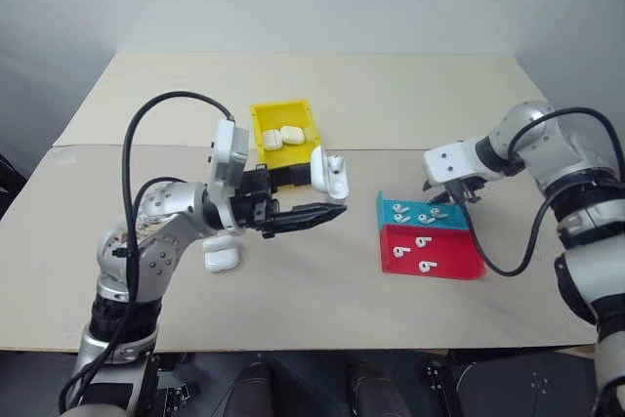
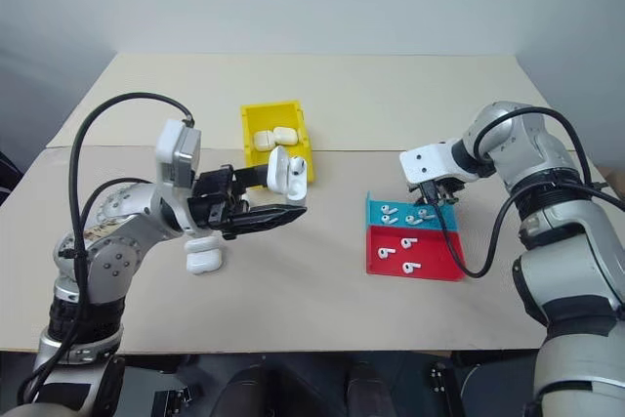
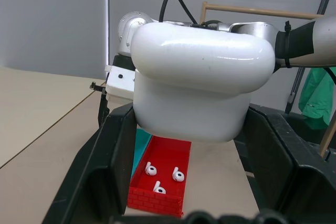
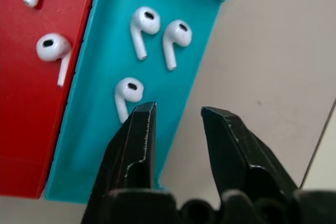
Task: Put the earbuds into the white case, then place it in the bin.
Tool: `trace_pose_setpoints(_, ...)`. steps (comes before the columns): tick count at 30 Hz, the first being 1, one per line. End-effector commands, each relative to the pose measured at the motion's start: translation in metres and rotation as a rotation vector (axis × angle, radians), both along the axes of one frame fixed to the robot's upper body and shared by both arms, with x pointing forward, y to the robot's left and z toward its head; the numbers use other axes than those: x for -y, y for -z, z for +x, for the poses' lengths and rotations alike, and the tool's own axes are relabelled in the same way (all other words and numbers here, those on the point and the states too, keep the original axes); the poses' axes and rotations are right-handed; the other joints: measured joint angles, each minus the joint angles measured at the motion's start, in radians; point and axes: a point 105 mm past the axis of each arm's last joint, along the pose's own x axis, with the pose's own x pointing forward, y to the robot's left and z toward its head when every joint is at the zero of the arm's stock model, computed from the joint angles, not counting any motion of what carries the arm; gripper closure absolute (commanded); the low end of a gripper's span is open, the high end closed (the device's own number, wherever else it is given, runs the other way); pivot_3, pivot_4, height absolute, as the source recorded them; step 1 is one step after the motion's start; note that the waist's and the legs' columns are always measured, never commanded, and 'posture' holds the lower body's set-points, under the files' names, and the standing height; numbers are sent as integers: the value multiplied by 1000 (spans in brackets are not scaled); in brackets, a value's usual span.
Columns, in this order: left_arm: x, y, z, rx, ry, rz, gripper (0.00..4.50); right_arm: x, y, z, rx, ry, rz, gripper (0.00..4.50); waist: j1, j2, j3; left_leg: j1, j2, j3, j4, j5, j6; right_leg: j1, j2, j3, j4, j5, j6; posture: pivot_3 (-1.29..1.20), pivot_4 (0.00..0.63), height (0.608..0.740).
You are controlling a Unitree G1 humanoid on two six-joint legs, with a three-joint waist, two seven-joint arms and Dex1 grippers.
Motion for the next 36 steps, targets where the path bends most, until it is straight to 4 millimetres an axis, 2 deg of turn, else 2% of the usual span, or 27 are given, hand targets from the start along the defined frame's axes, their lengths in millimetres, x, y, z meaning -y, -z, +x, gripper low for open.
trace_pose_setpoints(1, -2, -12, -8, 57, 2, -30, 1730, 9, -4, 0, -1, -6, -44, 2624, 0, 0, 0, 0, 0, 0, 0, 0, 0, 0, 0, 0, 0, 0, 0, 0, 150, 740)
trace_pose_setpoints(10, -3, -12, -10, 60, -9, -31, 1730, 13, 16, 10, 42, 47, -81, 2624, -6, 0, 0, 1, 0, 0, 0, 1, -1, 0, 0, 0, 1, 0, 0, 0, 150, 740)
trace_pose_setpoints(23, -4, -12, -11, 61, -31, -31, 1730, 11, 32, 7, -11, 35, -110, 2624, -6, 0, 0, 2, 0, 0, 0, 1, -2, 1, 0, 0, 1, 0, 0, 0, 150, 740)
trace_pose_setpoints(27, -5, -12, -11, 61, -37, -32, 1730, 13, 35, 5, -25, 27, -124, 3417, -6, 0, 0, 2, 0, 0, 0, 1, -2, 2, 0, 0, 2, 0, 0, 0, 150, 740)
trace_pose_setpoints(28, -5, -12, -11, 61, -38, -32, 1730, 13, 36, 5, -29, 24, -125, 3759, -6, 0, 0, 3, 0, 0, 0, 1, -2, 2, 0, 0, 2, 0, 0, 0, 150, 740)
trace_pose_setpoints(33, -6, -12, -12, 59, -40, -31, 1730, 8, 30, 7, -7, 44, -49, 3814, -6, 0, 0, 3, 0, 0, 0, 1, -2, 2, 0, 0, 3, 0, 0, 0, 150, 740)
trace_pose_setpoints(36, -5, -12, -12, 57, -37, -33, 1730, 6, 13, 9, 28, 62, 44, 3814, -6, 0, 0, 2, 0, 0, 0, 1, -2, 1, 0, 0, 3, 0, 0, 0, 150, 740)
